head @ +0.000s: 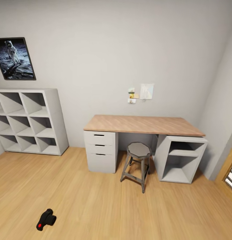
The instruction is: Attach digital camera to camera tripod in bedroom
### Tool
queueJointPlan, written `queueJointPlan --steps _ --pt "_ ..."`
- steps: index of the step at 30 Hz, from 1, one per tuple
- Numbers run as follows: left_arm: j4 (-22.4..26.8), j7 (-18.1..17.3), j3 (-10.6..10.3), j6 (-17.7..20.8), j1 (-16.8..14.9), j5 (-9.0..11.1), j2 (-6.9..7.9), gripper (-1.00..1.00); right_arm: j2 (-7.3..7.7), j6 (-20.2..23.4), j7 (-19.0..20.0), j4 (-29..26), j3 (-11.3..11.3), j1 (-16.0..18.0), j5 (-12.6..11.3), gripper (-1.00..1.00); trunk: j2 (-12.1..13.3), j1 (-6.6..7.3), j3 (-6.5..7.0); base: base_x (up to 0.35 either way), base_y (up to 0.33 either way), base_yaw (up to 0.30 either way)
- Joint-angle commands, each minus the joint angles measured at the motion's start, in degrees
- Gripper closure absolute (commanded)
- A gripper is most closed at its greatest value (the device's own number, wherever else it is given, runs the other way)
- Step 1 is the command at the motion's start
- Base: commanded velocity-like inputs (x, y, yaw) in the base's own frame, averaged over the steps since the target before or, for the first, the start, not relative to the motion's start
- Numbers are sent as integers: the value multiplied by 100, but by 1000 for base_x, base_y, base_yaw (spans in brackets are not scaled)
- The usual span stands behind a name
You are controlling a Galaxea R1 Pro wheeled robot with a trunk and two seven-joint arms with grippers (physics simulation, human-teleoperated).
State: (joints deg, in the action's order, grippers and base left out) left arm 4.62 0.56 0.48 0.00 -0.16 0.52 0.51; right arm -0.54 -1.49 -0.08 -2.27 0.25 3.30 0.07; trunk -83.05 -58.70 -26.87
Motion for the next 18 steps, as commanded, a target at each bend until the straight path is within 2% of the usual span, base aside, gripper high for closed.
queueJointPlan --steps 1,12,16,17,18 --pt "3 6 4 0 -2 12 -2 -100 0 -16 -1 4 3 3 1 -100 -3 -3 -6 313 -128 94" --pt "32 6 5 -23 -5 69 -7 -100 8 -13 -1 3 9 4 1 -100 -3 -3 -6 313 -133 172" --pt "137 -5 5 -38 -6 185 -3 -100 9 -14 -1 1 10 6 1 -100 -3 -3 -6 313 -138 234" --pt "184 -12 5 -39 -5 252 -2 -100 9 -15 -1 0 10 7 1 -100 -3 -3 -6 313 -138 240" --pt "303 -26 5 -36 -9 430 6 -100 9 -16 -1 -2 13 14 3 -100 -3 -3 -6 313 -139 244"
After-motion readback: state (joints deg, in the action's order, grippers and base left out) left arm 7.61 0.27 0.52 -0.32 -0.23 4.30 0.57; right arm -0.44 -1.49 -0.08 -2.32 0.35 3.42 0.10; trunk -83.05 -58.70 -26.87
